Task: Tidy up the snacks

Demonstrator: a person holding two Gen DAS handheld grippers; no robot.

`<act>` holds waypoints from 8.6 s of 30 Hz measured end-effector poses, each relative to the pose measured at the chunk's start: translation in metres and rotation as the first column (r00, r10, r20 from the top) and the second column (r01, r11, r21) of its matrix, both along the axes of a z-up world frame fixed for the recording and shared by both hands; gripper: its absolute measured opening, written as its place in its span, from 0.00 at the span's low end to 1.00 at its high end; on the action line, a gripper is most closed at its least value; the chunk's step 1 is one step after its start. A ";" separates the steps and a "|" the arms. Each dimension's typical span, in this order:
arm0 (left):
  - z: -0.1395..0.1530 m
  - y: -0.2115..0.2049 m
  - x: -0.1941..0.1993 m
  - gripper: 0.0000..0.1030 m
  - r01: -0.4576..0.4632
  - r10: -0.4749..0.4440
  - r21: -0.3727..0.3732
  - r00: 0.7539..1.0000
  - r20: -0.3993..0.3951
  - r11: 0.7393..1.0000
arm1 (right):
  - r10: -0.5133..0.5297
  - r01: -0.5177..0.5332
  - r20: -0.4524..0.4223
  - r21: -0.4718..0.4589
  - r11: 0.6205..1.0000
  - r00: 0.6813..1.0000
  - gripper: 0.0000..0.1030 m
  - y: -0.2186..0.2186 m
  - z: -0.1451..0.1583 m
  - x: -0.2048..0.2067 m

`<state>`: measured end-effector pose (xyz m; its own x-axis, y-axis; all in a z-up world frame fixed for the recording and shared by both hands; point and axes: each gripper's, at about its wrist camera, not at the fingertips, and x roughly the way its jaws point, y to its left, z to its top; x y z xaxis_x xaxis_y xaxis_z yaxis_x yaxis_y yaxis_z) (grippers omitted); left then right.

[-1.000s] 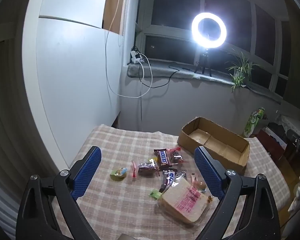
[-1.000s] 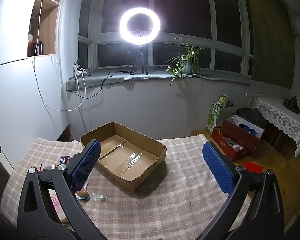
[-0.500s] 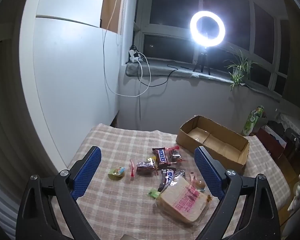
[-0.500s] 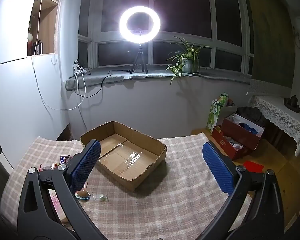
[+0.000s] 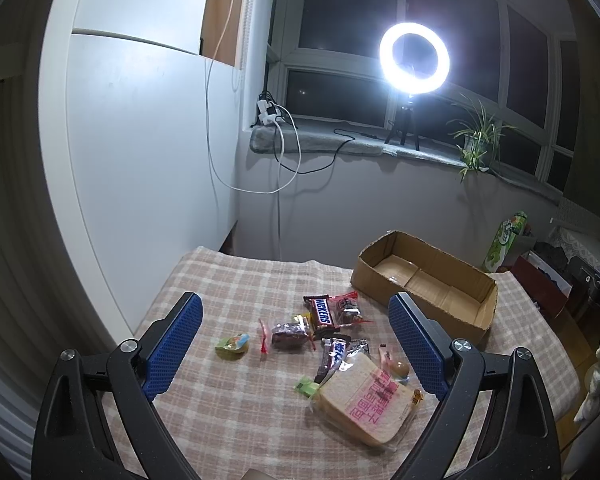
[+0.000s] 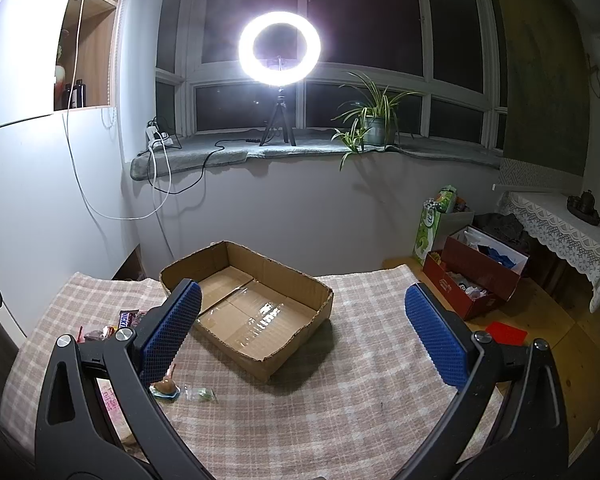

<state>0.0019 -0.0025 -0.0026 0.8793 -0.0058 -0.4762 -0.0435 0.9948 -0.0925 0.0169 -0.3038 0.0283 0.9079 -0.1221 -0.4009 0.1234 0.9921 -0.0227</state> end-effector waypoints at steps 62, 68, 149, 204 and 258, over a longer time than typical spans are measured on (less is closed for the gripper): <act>-0.015 0.011 -0.012 0.91 0.026 -0.030 -0.078 0.999 -0.044 0.997 | 0.078 -0.079 -0.028 -0.041 0.996 0.997 1.00 0.013 -0.007 -0.007; -0.028 0.021 -0.008 0.91 0.050 -0.063 -0.144 0.994 -0.086 0.988 | 0.264 -0.251 -0.136 0.104 0.962 0.955 1.00 0.008 -0.021 0.012; -0.056 -0.147 0.151 0.37 0.365 -0.468 -0.377 0.853 -0.230 0.851 | 0.637 -0.403 -0.422 0.520 0.753 0.645 0.42 -0.040 -0.062 0.200; -0.061 -0.048 0.122 0.51 0.222 -0.282 -0.249 0.929 -0.240 0.943 | 0.600 -0.521 -0.419 0.297 0.800 0.682 0.65 0.012 -0.069 0.141; -0.166 -0.030 0.082 0.39 0.271 -0.229 0.049 0.885 -0.405 0.961 | 0.624 -0.636 -0.594 0.230 0.737 0.508 0.37 0.119 -0.170 0.135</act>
